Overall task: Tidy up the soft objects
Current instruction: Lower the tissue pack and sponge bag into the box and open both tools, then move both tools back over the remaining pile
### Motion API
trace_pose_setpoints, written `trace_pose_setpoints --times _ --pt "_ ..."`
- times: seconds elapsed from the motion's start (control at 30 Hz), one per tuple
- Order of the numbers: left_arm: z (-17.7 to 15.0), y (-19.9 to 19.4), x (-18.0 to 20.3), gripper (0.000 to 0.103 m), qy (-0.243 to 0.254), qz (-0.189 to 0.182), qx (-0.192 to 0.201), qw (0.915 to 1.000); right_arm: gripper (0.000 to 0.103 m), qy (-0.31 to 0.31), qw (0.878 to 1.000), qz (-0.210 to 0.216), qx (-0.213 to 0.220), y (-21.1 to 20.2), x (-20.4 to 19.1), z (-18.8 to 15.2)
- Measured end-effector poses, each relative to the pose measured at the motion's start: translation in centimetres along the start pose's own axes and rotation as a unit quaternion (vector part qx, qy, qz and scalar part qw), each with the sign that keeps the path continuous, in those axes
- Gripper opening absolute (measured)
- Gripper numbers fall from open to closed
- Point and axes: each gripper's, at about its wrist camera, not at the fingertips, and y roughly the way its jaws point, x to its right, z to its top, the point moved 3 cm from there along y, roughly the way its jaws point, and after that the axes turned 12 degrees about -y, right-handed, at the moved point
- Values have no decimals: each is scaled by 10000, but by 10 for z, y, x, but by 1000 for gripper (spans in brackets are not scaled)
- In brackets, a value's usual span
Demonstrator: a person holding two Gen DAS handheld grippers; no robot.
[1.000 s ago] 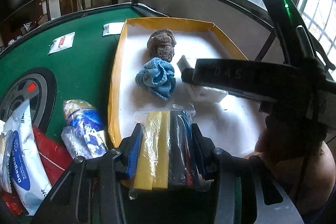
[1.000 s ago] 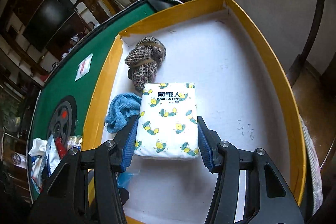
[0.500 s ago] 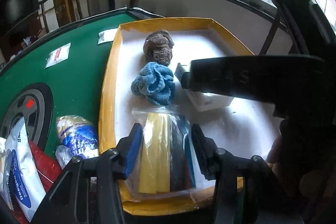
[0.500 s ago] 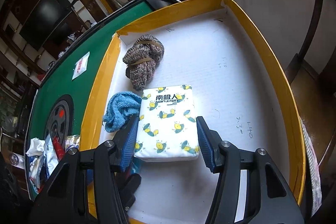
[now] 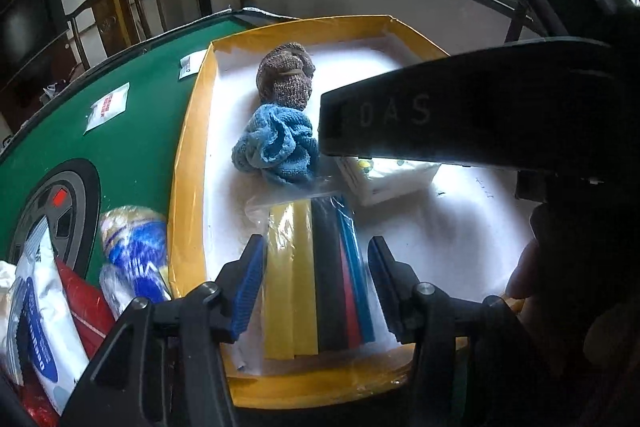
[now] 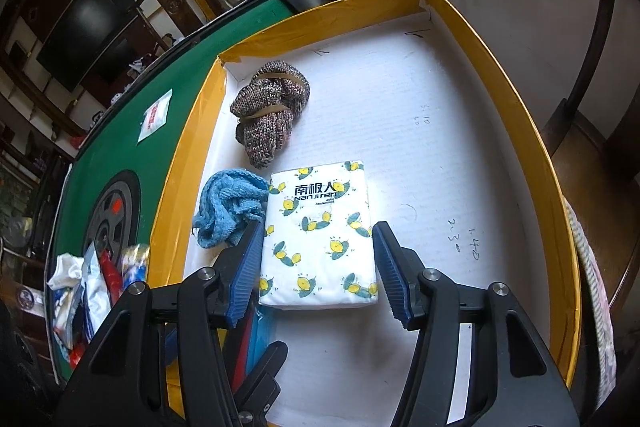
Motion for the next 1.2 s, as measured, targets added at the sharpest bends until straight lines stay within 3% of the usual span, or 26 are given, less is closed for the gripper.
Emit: trace_pose_setpoints --times 0.3,0.37,0.5,0.57,0.6,0.67,0.77,1.07,1.2 --pt "-25 -18 6 53 -8 11 -55 10000 57 -185 9997 34 149 -24 -4 -39" --pt "-31 -23 6 58 -45 -60 -79 9999 57 -213 9996 25 197 -30 -4 -48" --pt "-41 -33 8 58 -87 -178 81 9998 58 -288 9989 -185 306 -40 -2 -55" --pt "-41 -37 6 59 -222 -372 96 9990 58 -290 9973 -384 563 -53 1 -54" --pt "-39 -39 4 60 -297 -448 63 9985 59 -301 9959 -444 733 -62 2 -54" --pt "-38 -43 -1 61 -437 -560 2 9975 73 -317 9942 -475 909 -73 3 -53" --pt "-41 -51 -4 61 -487 -698 10 9964 73 -309 9925 -460 1093 -86 2 -52" --pt "-44 -85 -27 61 -596 -772 314 9947 73 -530 9904 -28 1273 -99 -35 -57" --pt "-45 -114 -55 61 -663 -533 711 9938 73 -831 9882 235 1268 -97 -66 -61"
